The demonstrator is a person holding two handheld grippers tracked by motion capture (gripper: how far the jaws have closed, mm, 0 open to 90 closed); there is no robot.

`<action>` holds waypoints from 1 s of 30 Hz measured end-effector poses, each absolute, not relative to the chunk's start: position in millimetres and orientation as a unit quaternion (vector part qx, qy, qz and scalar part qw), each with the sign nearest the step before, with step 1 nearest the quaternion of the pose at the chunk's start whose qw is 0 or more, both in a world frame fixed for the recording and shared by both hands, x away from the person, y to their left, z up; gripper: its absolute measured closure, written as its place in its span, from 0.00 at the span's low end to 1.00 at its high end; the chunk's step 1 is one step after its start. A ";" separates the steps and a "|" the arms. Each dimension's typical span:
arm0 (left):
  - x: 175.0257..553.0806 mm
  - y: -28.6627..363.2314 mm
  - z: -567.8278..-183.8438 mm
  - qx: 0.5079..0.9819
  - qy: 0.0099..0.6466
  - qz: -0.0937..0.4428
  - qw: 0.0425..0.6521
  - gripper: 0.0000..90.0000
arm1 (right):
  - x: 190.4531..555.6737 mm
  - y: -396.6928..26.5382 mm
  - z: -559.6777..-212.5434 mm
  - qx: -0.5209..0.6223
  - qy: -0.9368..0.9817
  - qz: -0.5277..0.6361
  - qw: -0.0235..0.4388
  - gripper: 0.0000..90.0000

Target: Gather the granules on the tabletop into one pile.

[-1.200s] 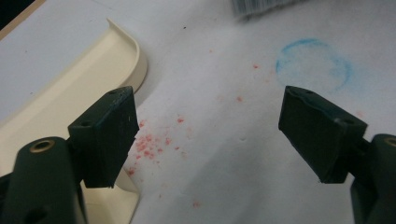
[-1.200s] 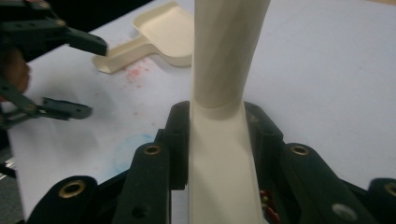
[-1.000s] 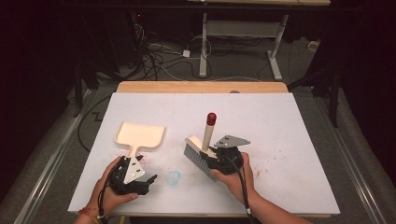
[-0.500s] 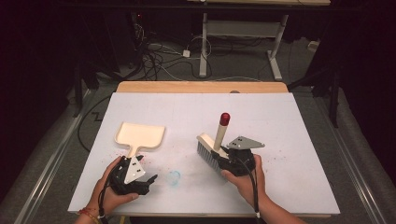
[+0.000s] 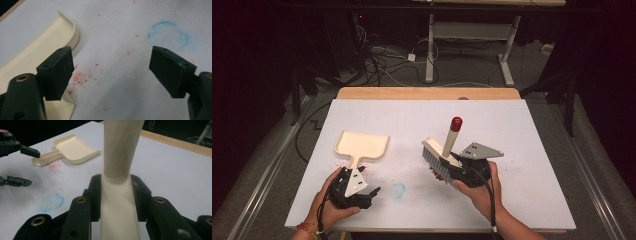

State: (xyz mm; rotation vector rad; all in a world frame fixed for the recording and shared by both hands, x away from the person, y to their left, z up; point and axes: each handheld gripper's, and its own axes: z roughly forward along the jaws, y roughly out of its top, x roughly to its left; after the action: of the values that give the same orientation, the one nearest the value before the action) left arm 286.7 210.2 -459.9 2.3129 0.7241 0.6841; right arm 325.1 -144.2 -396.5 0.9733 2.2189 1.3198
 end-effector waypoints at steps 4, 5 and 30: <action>286.4 209.6 -459.9 0.875 0.273 0.259 0.306 0.21 | 325.4 -153.3 -390.6 0.336 0.792 0.469 0.200 0.75; 286.4 209.7 -459.9 0.875 0.273 0.259 0.306 0.21 | 325.5 -156.4 -389.2 0.331 0.792 0.470 0.203 0.75; 287.4 205.9 -461.5 0.880 0.268 0.254 0.299 0.21 | 289.5 -233.0 -403.0 0.167 0.886 0.411 0.131 0.75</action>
State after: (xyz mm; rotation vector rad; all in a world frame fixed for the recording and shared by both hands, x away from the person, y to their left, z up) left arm 287.4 205.9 -461.5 2.3363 0.7130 0.6745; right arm 289.5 -233.0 -403.0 0.4860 2.5738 1.1934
